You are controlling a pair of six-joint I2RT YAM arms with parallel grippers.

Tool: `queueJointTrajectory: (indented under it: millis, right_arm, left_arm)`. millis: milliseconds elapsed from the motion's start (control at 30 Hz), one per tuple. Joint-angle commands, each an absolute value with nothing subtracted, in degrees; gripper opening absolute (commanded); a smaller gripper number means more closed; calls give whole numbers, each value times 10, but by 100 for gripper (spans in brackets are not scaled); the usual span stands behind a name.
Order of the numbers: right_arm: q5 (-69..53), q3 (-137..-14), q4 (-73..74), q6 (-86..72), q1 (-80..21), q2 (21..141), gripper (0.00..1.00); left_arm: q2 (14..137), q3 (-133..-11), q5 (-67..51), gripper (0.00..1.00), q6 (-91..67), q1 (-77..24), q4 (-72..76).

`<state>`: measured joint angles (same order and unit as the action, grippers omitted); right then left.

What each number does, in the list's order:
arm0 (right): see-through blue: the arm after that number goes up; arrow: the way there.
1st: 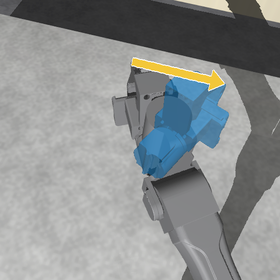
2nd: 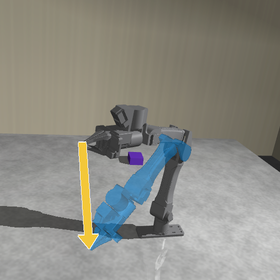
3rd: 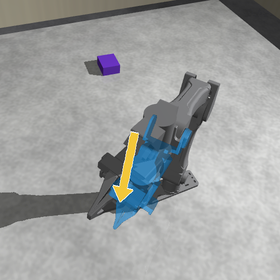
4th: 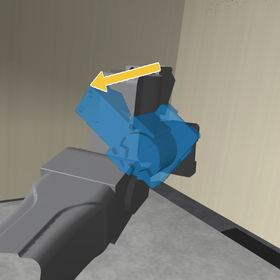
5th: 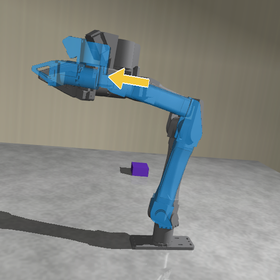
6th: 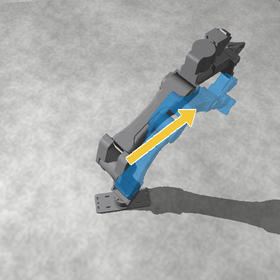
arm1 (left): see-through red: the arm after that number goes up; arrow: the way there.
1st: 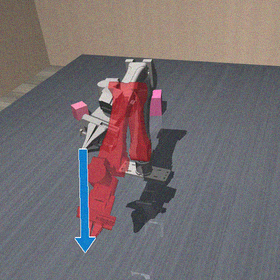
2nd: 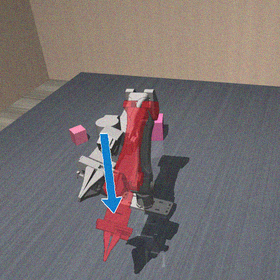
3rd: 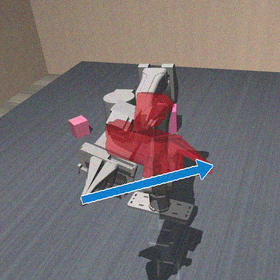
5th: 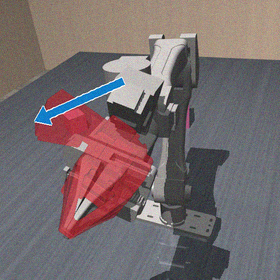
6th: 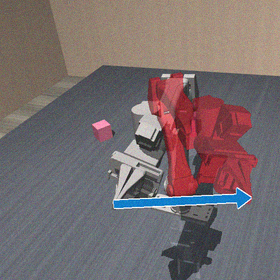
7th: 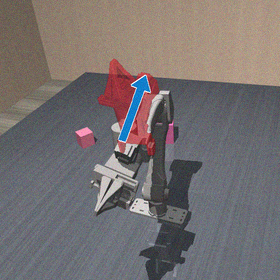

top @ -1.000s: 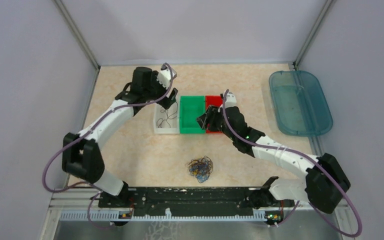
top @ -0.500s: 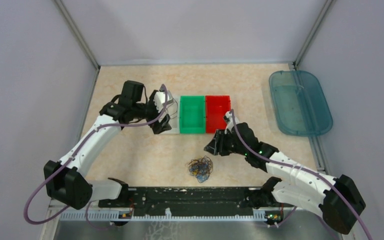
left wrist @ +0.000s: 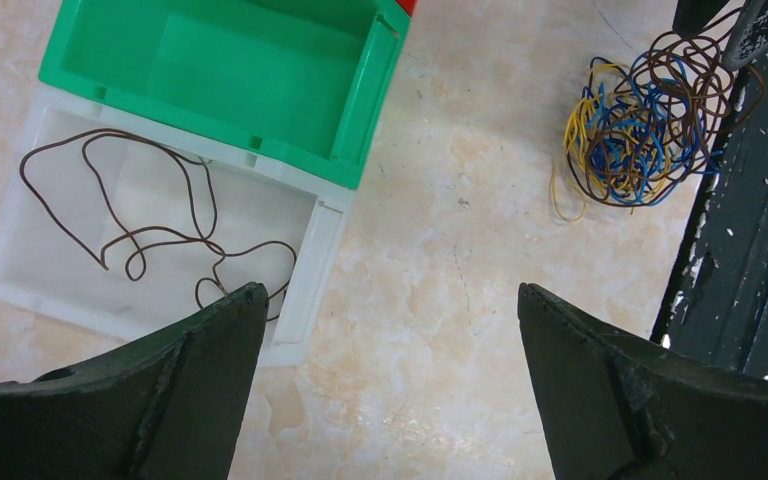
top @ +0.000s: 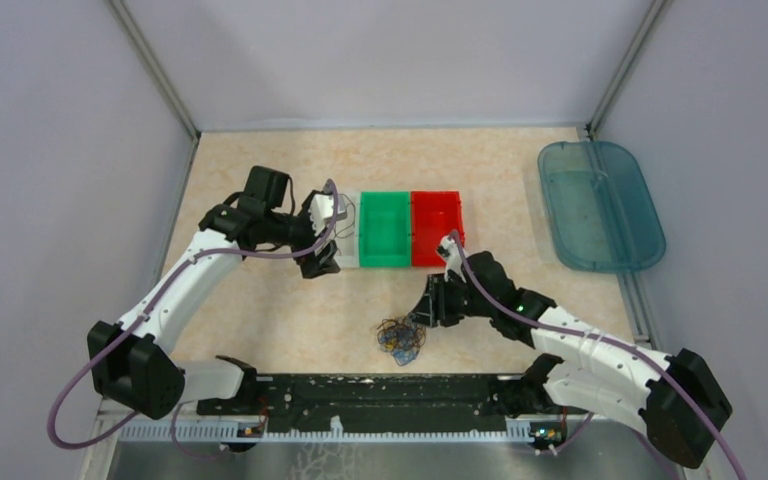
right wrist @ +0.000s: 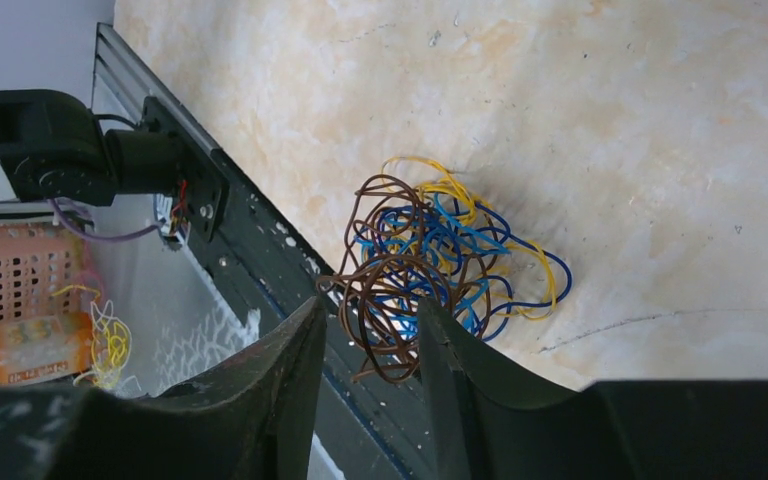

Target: Untangle the cables

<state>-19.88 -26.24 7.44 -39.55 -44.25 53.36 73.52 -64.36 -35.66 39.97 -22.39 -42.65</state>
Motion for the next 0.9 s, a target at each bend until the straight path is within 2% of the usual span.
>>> queueJointTrajectory:
  millis: [0, 100, 167, 233, 267, 400, 533, 767, 867]
  right_arm:
    - [-214, -281, 83, -377, -447, 511, 41]
    - [-214, -285, 100, -372, -447, 496, 36]
    - [-223, -285, 112, -366, -449, 492, 30]
    - [-219, -288, 122, -357, -453, 490, 12]
    - [-216, -290, 125, -355, -454, 489, 0]
    - [-214, -313, 102, -360, -454, 483, 0]
    - [-226, -369, 40, -371, -455, 499, 0]
    - [-280, -451, -80, -400, -479, 598, 0]
    - [-286, -474, -106, -399, -498, 634, 0]
  left_arm:
    - [737, -654, -379, 100, 419, -225, -442]
    - [736, -657, -381, 100, 420, -226, -442]
    - [733, -659, -385, 100, 418, -226, -442]
    - [731, -662, -386, 100, 422, -226, -463]
    - [729, -664, -386, 100, 424, -226, -467]
    - [714, -669, -393, 100, 435, -226, -480]
    - [682, -657, -452, 100, 435, -227, -481]
    - [642, -638, -502, 98, 406, -259, -433]
    - [635, -635, -503, 94, 410, -273, -419]
